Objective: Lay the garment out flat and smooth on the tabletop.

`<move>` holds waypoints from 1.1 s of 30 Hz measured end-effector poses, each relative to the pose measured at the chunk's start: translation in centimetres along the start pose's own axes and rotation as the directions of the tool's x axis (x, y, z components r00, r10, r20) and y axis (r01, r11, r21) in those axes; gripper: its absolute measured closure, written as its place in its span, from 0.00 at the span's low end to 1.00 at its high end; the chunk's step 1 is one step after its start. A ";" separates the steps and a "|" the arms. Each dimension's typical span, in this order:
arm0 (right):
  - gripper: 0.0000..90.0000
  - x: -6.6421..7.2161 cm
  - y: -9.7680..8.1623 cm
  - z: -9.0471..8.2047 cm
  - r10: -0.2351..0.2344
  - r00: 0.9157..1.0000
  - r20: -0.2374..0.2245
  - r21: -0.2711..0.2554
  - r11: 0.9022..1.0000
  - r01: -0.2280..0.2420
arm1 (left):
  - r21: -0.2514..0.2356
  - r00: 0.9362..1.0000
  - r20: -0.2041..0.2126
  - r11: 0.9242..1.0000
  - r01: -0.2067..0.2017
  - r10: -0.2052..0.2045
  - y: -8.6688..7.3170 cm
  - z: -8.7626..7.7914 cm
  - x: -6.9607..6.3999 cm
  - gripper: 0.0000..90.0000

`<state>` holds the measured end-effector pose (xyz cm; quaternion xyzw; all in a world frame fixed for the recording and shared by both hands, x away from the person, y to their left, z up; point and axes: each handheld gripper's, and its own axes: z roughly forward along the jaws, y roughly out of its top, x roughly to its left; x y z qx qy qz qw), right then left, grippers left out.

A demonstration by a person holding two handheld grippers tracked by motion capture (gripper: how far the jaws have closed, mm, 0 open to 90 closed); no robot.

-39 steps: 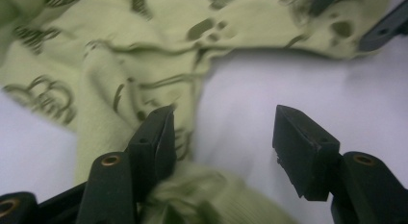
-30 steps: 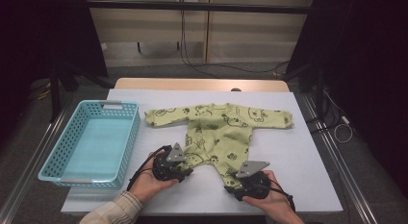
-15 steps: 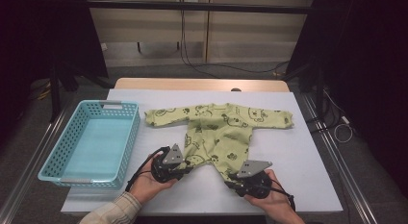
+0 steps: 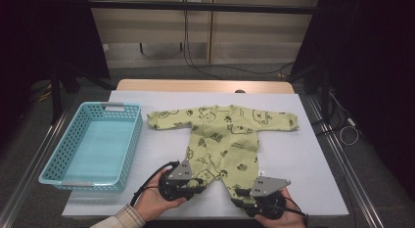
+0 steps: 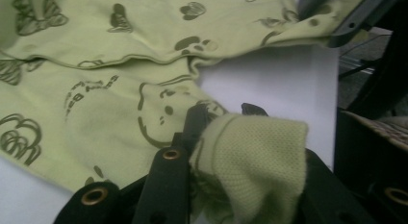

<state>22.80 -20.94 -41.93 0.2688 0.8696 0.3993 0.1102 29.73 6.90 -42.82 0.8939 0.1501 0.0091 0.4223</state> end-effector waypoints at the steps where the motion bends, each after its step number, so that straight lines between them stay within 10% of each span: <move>1: 0.69 0.0 0.0 0.0 0.006 1.000 -0.003 0.000 1.000 -0.006 | 0.004 1.000 -0.005 1.000 -0.004 0.004 -0.1 0.1 -0.1 0.80; 5: 0.51 -0.6 0.1 0.0 0.032 0.999 0.029 -0.023 0.999 -0.031 | -0.008 1.000 0.014 1.000 0.012 -0.012 -0.3 0.2 -0.4 0.77; 11: 0.52 -2.2 0.1 -0.9 0.111 0.988 0.110 -0.073 0.992 -0.104 | -0.066 0.998 0.052 0.997 0.042 -0.039 0.1 -1.4 0.3 0.62; 17: 0.55 -4.5 0.3 -0.8 0.107 0.980 0.170 -0.042 0.994 -0.101 | -0.101 0.997 -0.027 0.992 0.074 -0.077 0.0 -3.1 2.3 0.68; 23: 0.53 -7.5 -1.5 -1.2 0.157 0.962 0.222 0.029 0.986 -0.167 | -0.019 0.991 -0.097 0.996 0.087 -0.088 -1.2 -3.0 3.9 0.79; 33: 0.52 -6.8 -3.1 0.0 0.180 0.969 0.171 0.133 0.970 -0.204 | 0.118 0.993 -0.115 0.993 0.010 0.004 -1.9 -0.2 2.5 0.65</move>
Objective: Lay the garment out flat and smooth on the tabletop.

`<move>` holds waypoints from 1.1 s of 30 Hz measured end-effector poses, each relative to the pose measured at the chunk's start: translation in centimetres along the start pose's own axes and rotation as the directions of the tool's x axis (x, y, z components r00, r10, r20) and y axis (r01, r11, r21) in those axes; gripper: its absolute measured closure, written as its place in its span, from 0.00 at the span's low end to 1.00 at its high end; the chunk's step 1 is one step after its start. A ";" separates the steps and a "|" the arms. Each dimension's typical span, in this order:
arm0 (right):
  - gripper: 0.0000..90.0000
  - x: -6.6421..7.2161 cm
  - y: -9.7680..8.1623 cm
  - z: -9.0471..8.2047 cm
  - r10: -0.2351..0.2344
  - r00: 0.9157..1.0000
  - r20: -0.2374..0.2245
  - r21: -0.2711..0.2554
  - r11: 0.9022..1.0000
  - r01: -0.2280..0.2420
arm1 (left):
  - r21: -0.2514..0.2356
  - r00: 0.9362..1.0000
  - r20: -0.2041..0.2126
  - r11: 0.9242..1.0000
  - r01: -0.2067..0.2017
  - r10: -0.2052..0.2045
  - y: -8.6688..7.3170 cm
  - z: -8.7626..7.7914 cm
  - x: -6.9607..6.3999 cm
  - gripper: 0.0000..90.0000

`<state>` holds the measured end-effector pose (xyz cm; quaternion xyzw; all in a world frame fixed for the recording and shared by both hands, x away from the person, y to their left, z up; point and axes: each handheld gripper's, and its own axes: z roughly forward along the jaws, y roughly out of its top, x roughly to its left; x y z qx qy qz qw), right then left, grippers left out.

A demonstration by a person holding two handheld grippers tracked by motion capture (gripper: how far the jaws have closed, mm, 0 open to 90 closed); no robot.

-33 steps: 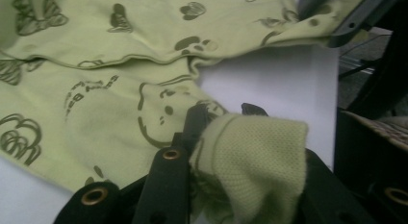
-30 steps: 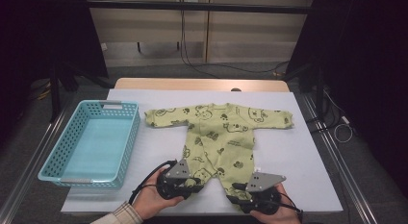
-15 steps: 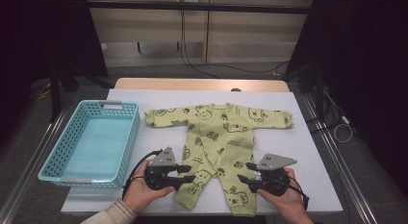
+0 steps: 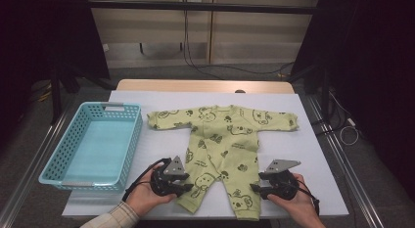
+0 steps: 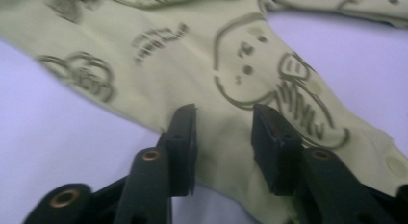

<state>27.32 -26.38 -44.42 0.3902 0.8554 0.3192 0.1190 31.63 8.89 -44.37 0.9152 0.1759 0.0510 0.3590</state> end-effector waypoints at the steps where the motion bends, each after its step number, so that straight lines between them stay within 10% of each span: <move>1: 0.52 0.0 0.0 0.0 -0.002 1.000 0.003 -0.002 1.000 0.002 | 0.001 1.000 0.001 1.000 -0.007 0.007 0.0 0.0 0.0 0.64; 6: 0.77 0.0 0.3 0.1 -0.005 1.000 -0.012 -0.003 1.000 0.005 | 0.007 1.000 0.006 1.000 0.015 -0.015 0.0 0.1 0.2 0.66; 10: 0.96 -0.2 0.4 0.2 -0.019 1.000 -0.008 -0.019 1.000 0.019 | 0.005 0.996 0.027 0.997 0.080 -0.081 -0.2 0.0 0.6 0.98; 33: 0.98 0.1 -1.7 -3.3 -0.065 0.998 0.003 -0.079 0.995 0.065 | -0.012 0.984 0.149 0.995 0.100 -0.097 0.1 -0.9 -2.5 1.00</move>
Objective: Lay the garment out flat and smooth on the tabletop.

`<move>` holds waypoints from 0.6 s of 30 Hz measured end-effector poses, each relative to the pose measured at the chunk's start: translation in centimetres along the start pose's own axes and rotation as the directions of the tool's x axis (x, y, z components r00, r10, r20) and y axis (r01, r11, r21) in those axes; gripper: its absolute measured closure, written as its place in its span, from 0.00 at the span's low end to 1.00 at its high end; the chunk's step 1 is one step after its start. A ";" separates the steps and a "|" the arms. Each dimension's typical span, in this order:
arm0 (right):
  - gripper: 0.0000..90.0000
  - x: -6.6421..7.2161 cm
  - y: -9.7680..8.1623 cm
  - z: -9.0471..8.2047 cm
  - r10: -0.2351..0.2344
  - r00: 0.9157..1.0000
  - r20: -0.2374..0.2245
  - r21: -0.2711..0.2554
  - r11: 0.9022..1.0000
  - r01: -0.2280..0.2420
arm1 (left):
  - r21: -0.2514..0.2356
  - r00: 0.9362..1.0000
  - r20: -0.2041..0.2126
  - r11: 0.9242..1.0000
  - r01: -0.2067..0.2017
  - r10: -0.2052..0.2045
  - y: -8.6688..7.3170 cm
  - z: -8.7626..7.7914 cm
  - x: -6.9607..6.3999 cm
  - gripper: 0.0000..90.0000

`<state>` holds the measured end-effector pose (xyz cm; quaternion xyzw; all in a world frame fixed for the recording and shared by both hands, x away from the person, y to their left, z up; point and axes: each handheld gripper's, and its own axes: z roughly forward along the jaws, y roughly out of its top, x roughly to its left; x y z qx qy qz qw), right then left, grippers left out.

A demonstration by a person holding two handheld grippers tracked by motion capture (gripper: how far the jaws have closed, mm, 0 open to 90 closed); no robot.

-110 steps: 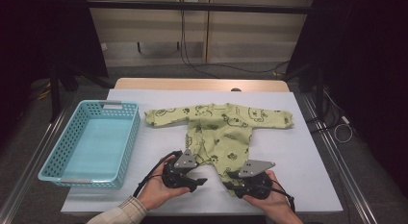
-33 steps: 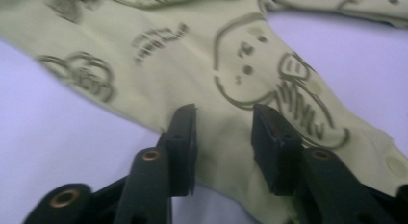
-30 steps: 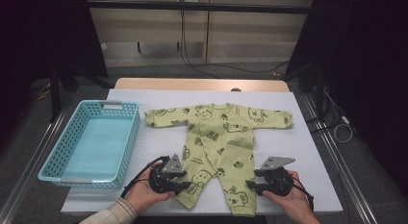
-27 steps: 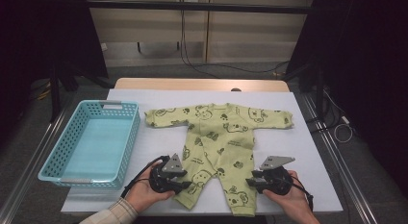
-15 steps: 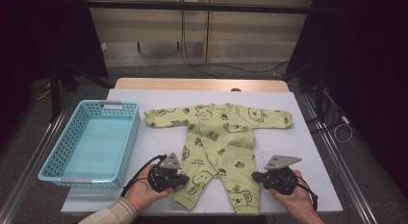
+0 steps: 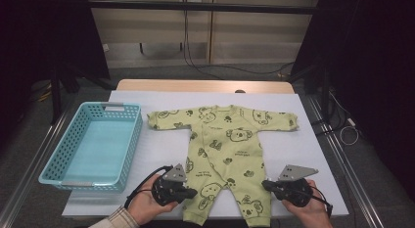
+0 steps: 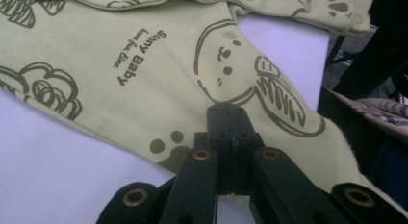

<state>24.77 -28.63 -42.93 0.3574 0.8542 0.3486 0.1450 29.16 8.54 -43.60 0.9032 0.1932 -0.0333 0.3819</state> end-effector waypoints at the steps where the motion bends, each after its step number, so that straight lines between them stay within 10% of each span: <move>1: 0.98 0.1 -0.1 0.0 0.002 1.000 -0.001 -0.003 1.000 -0.002 | 0.000 1.000 -0.013 1.000 -0.003 0.003 -0.1 -0.1 -0.2 1.00; 18: 0.97 0.4 -0.6 -0.4 0.007 1.000 -0.015 -0.012 1.000 -0.007 | -0.006 1.000 0.016 1.000 0.008 -0.008 -0.7 -0.6 0.2 1.00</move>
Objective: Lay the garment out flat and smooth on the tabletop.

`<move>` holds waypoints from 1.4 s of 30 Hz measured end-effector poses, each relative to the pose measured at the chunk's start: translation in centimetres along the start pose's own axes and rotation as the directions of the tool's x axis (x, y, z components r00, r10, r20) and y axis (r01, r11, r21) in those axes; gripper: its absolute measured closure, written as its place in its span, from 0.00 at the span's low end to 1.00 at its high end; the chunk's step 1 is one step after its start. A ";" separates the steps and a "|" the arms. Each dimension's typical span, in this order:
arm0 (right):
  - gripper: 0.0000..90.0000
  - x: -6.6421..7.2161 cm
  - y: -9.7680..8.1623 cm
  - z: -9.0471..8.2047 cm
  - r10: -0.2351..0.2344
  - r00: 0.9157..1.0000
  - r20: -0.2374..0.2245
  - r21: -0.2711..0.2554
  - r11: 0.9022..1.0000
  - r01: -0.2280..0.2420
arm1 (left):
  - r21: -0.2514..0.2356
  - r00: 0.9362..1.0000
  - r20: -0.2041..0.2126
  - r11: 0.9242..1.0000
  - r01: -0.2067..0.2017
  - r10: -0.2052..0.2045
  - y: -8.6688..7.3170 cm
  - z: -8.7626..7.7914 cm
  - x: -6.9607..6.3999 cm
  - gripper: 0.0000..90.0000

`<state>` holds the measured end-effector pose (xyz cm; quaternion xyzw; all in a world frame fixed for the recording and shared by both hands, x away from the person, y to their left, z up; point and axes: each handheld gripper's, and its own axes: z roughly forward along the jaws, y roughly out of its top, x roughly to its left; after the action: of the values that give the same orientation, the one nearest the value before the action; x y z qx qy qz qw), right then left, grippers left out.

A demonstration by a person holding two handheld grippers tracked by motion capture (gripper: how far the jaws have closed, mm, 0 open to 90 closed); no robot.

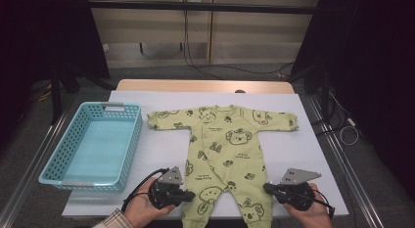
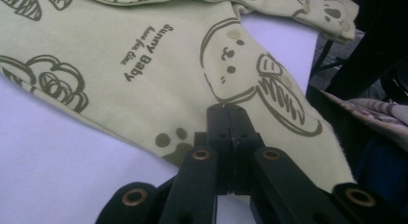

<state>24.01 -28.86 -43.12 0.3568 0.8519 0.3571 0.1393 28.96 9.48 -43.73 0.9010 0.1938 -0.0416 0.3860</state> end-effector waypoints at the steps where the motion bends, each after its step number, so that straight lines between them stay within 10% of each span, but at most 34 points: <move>1: 0.97 -0.1 0.0 0.1 0.004 1.000 -0.002 -0.002 1.000 -0.004 | -0.013 1.000 -0.004 1.000 0.000 0.000 0.0 0.2 0.0 1.00; 9: 0.80 -0.2 0.2 0.1 0.021 1.000 0.015 -0.030 0.999 -0.020 | -0.062 1.000 -0.018 0.998 -0.005 0.004 0.2 -0.4 0.2 0.95; 18: 0.47 -0.4 0.7 0.0 0.089 0.994 0.061 -0.125 0.989 -0.081 | -0.179 0.993 -0.114 0.984 0.010 -0.031 0.2 -1.2 1.0 0.60; 29: 0.12 0.1 1.5 0.2 0.142 0.982 0.127 -0.209 0.971 -0.113 | -0.331 0.972 -0.217 0.944 0.008 -0.085 0.2 -2.4 1.9 0.18; 42: 0.04 0.5 1.7 0.3 0.211 0.968 0.138 -0.303 0.939 -0.161 | -0.430 0.937 -0.283 0.900 0.067 -0.205 0.3 -3.9 3.1 0.04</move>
<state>24.72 -27.52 -42.10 0.4408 0.7377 0.4581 0.2272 31.65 13.03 -41.55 0.7773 0.3218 0.1204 0.5271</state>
